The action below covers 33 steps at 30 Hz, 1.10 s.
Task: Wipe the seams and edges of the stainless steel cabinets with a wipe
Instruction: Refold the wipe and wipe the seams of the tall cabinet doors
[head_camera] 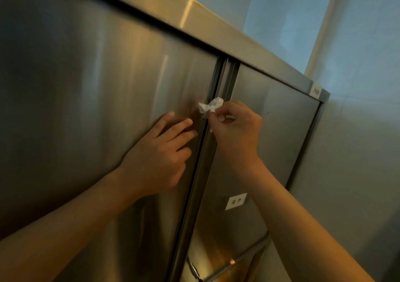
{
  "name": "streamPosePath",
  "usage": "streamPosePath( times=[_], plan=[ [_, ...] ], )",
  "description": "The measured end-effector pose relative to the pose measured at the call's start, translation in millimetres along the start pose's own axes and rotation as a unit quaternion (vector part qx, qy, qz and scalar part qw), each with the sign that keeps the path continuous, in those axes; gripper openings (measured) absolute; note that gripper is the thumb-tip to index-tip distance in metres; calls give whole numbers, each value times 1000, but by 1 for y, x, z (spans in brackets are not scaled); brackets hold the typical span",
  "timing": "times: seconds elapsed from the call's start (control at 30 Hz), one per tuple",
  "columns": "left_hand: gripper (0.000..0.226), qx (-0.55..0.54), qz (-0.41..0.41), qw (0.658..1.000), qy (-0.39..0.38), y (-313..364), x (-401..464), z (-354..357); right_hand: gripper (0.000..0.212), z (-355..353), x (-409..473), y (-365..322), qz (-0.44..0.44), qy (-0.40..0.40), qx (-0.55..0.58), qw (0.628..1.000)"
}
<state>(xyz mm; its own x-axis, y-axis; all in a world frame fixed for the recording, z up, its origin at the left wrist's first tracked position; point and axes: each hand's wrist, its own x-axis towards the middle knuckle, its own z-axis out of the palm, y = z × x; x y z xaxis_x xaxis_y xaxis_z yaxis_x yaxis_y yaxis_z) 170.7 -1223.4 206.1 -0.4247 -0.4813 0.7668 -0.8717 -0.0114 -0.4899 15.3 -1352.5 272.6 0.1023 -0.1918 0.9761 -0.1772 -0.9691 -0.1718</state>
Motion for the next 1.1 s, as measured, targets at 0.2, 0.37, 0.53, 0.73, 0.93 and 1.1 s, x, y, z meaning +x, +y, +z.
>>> streamPosePath(
  times=[0.2,0.37,0.53,0.73,0.93,1.1],
  plan=[
    [21,-38,-6,999,39,0,-2,-1,25,9,-27,0,46,6,27,999],
    [19,-56,-4,998,32,13,-16,6,33,12,-70,3,64,-13,39,997],
    [18,-74,-2,997,-12,37,-48,22,34,17,-114,8,94,-27,38,994],
    [12,-110,-30,993,-43,63,-91,34,37,22,-171,11,131,-58,47,989],
    [14,-109,-43,991,-67,80,-123,40,34,28,-222,13,181,-80,28,980],
    [21,-81,-31,994,-73,85,-135,45,32,29,-264,14,205,-111,11,972]
  ],
)
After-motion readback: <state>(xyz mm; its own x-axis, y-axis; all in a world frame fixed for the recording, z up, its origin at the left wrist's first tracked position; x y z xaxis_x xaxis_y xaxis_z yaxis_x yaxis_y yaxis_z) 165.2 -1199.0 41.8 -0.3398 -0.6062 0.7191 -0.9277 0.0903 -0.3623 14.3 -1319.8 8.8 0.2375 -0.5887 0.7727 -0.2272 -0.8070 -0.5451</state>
